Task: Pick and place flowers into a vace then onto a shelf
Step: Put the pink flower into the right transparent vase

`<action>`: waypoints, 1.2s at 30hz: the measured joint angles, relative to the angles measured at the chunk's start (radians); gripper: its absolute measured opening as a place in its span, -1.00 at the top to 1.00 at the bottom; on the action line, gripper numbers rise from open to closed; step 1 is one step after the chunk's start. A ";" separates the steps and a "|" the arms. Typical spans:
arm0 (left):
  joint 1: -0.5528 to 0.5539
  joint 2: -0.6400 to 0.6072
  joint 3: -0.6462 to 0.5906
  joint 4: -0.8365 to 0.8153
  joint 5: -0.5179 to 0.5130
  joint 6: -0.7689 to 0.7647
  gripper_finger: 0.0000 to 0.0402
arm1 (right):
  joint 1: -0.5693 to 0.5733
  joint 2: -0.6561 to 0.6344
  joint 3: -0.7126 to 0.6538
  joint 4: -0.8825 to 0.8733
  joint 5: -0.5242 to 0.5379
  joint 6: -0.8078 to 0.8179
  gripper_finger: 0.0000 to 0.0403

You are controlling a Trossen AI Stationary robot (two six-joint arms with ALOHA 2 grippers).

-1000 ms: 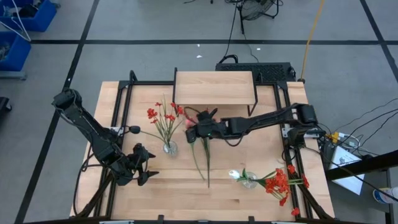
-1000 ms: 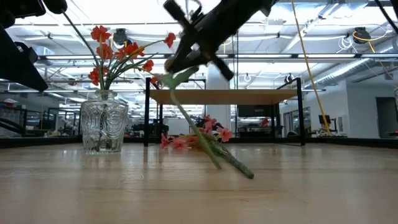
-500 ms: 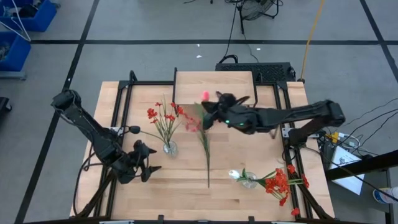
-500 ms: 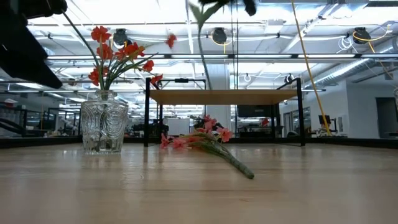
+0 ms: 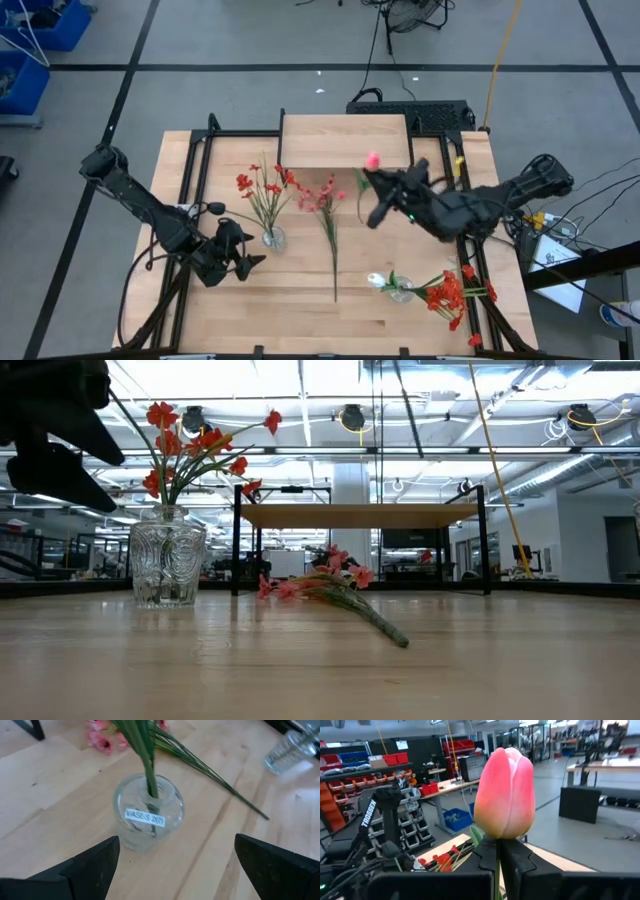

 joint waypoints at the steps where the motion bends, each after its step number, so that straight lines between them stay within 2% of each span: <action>1: 0.008 0.000 0.000 0.000 0.000 -0.008 -0.99 | 0.030 -0.003 0.000 -0.001 0.038 -0.022 1.00; 4: 0.032 0.000 0.000 0.001 0.000 -0.017 -0.99 | 0.112 -0.003 0.000 -0.005 0.161 -0.059 1.00; 14: 0.097 0.000 0.000 0.034 0.002 -0.020 -0.99 | 0.341 -0.002 0.000 0.001 0.439 -0.060 1.00; 22: 0.122 0.000 0.000 0.048 0.010 -0.021 -0.99 | 0.431 0.001 0.000 0.004 0.450 0.047 1.00; 27: 0.140 0.000 0.000 0.049 0.059 -0.016 -0.99 | 0.471 0.014 0.000 0.001 0.450 -0.003 1.00; 36: 0.163 0.000 0.000 0.059 0.074 -0.016 -0.99 | 0.525 0.012 0.000 0.004 0.450 0.043 1.00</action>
